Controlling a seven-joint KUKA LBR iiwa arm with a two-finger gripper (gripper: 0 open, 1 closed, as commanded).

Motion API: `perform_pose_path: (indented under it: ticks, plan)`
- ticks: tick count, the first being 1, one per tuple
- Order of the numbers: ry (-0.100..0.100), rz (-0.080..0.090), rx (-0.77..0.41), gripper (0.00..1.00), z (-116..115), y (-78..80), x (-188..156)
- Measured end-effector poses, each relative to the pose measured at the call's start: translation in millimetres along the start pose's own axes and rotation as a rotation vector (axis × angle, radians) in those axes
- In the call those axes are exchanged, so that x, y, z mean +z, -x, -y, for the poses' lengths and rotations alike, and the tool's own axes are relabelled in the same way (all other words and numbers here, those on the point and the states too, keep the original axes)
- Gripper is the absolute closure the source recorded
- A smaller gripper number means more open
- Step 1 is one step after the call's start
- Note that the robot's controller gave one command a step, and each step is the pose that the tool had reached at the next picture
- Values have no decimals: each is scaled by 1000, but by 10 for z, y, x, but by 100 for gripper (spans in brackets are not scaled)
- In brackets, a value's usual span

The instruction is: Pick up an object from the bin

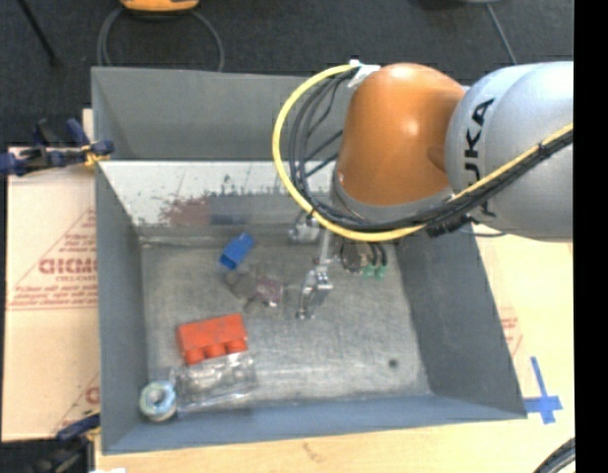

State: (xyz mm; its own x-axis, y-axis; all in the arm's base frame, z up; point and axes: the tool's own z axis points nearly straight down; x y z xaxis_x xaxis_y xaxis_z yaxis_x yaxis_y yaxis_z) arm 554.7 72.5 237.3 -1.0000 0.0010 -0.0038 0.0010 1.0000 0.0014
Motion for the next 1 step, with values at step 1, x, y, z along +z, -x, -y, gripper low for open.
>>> perform_pose_path:
  ticks: [1]
  plan:
    - [-1,-6,-297,0,-429,381,1289]
